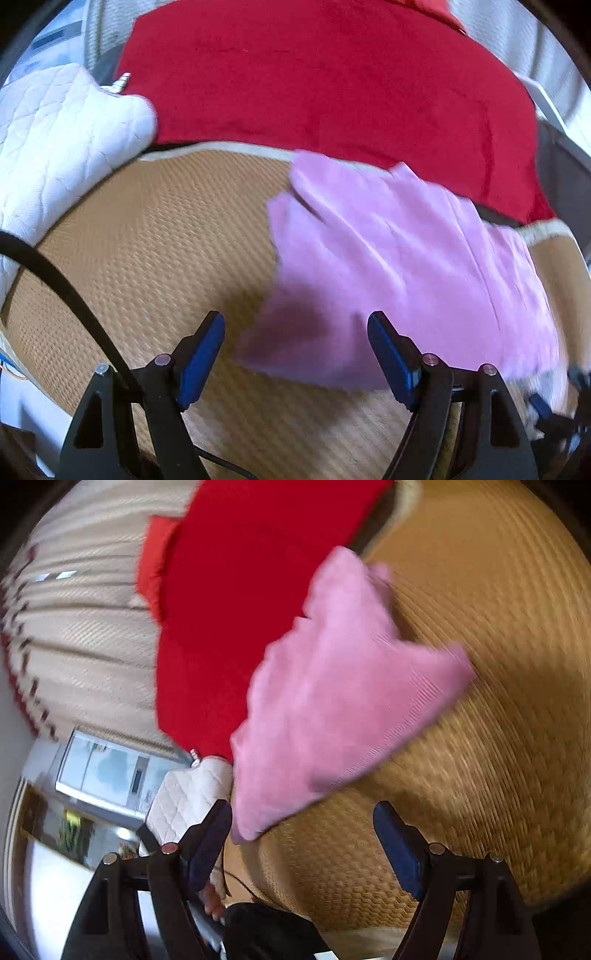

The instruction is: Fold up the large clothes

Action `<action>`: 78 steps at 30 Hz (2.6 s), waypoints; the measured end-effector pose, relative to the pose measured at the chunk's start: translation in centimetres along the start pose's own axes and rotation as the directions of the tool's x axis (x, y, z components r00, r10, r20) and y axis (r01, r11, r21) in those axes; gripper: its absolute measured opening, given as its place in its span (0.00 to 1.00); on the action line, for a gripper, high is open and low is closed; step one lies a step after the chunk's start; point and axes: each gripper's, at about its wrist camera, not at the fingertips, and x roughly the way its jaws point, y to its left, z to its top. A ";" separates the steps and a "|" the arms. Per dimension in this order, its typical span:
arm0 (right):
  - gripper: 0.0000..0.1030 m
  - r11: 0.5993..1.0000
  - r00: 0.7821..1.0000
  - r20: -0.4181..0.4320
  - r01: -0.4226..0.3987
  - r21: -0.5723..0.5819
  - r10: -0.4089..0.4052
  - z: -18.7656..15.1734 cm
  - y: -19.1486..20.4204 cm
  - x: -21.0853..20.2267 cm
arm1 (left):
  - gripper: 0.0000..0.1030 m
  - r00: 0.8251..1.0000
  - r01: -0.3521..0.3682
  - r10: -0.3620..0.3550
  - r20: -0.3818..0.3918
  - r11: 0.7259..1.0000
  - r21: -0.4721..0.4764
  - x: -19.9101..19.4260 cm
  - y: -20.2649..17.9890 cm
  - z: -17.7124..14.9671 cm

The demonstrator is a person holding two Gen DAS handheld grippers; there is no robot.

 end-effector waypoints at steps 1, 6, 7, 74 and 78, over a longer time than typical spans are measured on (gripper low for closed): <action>0.80 1.000 1.000 0.013 0.005 0.007 -0.006 0.2 0.0 0.0 | 0.78 1.000 0.001 -0.001 -0.002 1.000 0.003 -0.3 -0.6 -0.3; 0.80 0.999 0.996 0.085 0.019 0.042 -0.023 2.9 0.0 0.1 | 0.78 1.000 -0.024 0.024 -0.004 0.999 0.026 -1.1 -2.3 -0.5; 0.80 0.998 0.996 0.090 0.017 0.056 -0.022 3.3 -0.2 0.2 | 0.78 1.000 -0.028 0.029 -0.004 0.999 0.028 -1.2 -2.5 -0.4; 0.80 0.959 0.953 0.101 0.282 0.040 -0.284 5.6 4.6 6.0 | 0.84 0.997 -0.068 0.072 -0.031 0.993 0.099 4.1 -7.8 2.5; 0.80 0.952 0.945 0.115 0.301 0.060 -0.306 5.6 4.2 5.7 | 0.84 0.999 -0.047 0.047 0.007 0.996 0.076 3.4 -8.0 2.9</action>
